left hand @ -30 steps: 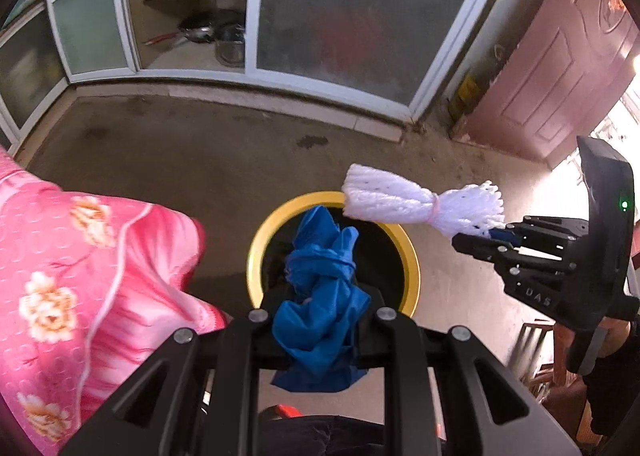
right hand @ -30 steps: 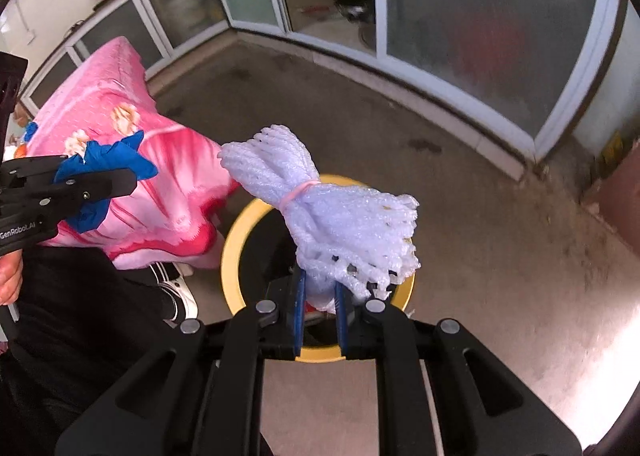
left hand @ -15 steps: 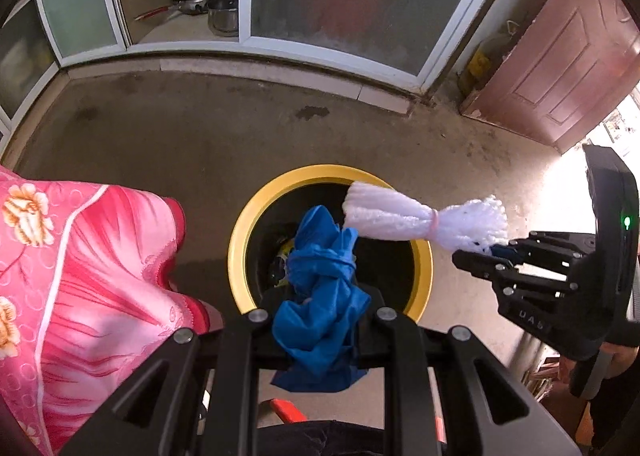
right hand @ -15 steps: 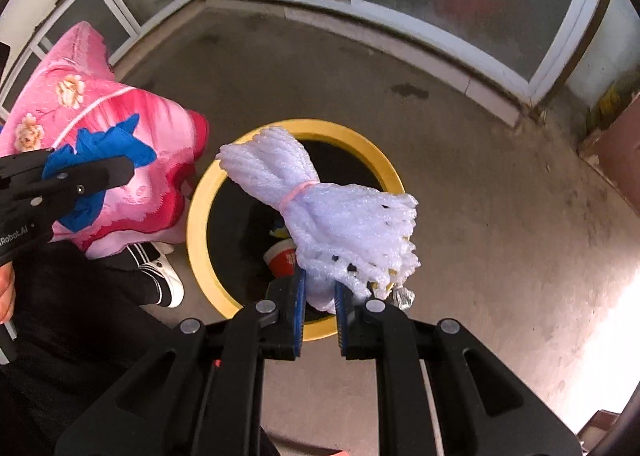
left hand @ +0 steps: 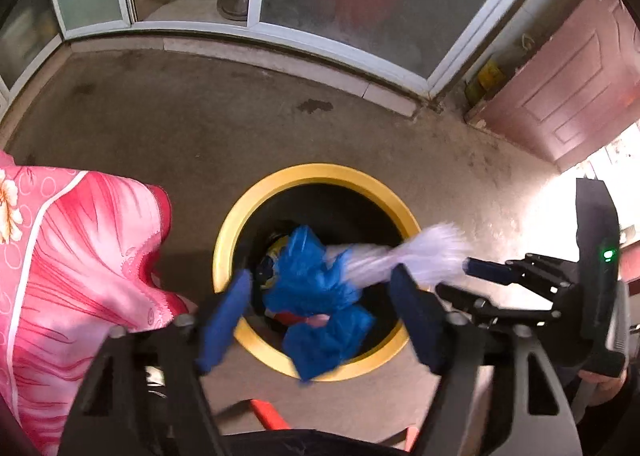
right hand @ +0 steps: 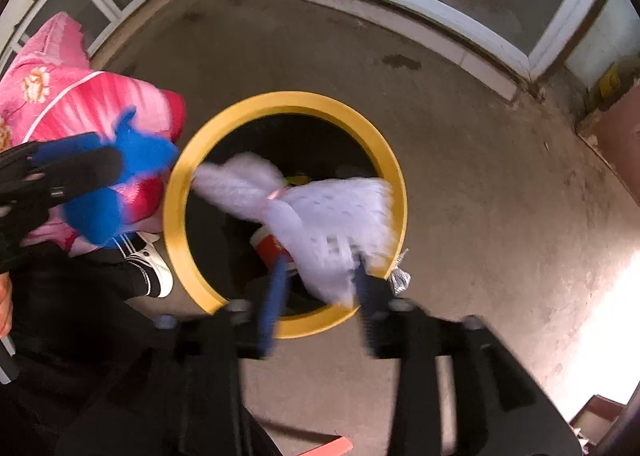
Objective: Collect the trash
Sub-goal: 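Carry the blue cloth and mesh net over the yellow bin and release both, then move both tools back over the pink table, then grasp the white tissue with the left tool while the right tool grasps the orange peel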
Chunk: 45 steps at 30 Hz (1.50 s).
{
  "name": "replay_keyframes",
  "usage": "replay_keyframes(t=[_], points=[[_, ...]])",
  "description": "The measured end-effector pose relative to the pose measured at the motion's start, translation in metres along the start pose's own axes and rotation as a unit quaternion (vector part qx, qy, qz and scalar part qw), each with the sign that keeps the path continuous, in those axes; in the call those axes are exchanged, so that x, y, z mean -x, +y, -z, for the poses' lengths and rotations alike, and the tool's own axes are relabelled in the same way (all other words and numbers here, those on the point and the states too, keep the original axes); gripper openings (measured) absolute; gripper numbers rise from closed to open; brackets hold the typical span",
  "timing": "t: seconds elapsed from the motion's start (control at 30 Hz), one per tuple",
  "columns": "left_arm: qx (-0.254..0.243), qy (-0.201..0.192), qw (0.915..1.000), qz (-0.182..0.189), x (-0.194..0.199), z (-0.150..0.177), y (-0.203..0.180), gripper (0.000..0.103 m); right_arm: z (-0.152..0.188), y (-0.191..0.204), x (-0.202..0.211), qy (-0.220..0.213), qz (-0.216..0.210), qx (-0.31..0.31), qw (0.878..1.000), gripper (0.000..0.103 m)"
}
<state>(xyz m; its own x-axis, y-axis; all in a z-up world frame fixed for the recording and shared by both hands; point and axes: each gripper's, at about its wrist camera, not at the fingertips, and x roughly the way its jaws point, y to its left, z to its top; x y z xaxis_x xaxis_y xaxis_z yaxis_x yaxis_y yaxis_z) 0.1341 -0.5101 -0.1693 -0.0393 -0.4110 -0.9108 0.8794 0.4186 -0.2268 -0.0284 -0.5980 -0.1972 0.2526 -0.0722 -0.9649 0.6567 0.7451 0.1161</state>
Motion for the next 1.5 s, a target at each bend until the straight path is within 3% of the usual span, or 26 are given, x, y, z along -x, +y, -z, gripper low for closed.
replay_keyframes(t=[0.27,0.43,0.53,0.63,0.77,0.9,1.03,1.13,1.3,1.5], points=[[0.034,-0.02,0.9991,0.014,0.022,0.004,0.013,0.084,0.007,-0.015,0.02,-0.019,0.017,-0.017,1.0,0.056],[0.044,-0.091,0.9946,0.022,0.086,0.016,0.03,0.085,0.003,-0.005,0.058,-0.092,0.005,0.0,0.996,0.056],[0.059,-0.141,0.9881,0.014,0.141,0.032,0.053,0.091,-0.005,0.015,0.087,-0.138,-0.036,0.026,0.989,0.056],[0.076,-0.191,0.9787,-0.006,0.203,0.057,0.084,0.094,-0.015,0.056,0.118,-0.186,-0.078,0.086,0.976,0.057],[0.109,-0.253,0.9584,-0.076,0.281,0.099,0.137,0.095,-0.027,0.125,0.148,-0.22,-0.163,0.168,0.947,0.063],[0.166,-0.296,0.9257,-0.167,0.348,0.156,0.201,0.095,-0.034,0.22,0.16,-0.225,-0.218,0.268,0.911,0.065],[0.228,-0.3,0.8956,-0.236,0.385,0.21,0.258,0.095,-0.039,0.324,0.16,-0.214,-0.264,0.344,0.876,0.065],[0.258,-0.295,0.8738,-0.288,0.406,0.243,0.296,0.095,-0.035,0.389,0.161,-0.214,-0.274,0.386,0.855,0.065],[0.276,-0.287,0.8607,-0.318,0.422,0.266,0.34,0.095,-0.033,0.482,0.15,-0.193,-0.289,0.433,0.832,0.065],[0.273,-0.278,0.8673,-0.31,0.417,0.257,0.37,0.095,-0.023,0.533,0.136,-0.179,-0.289,0.459,0.821,0.065]])
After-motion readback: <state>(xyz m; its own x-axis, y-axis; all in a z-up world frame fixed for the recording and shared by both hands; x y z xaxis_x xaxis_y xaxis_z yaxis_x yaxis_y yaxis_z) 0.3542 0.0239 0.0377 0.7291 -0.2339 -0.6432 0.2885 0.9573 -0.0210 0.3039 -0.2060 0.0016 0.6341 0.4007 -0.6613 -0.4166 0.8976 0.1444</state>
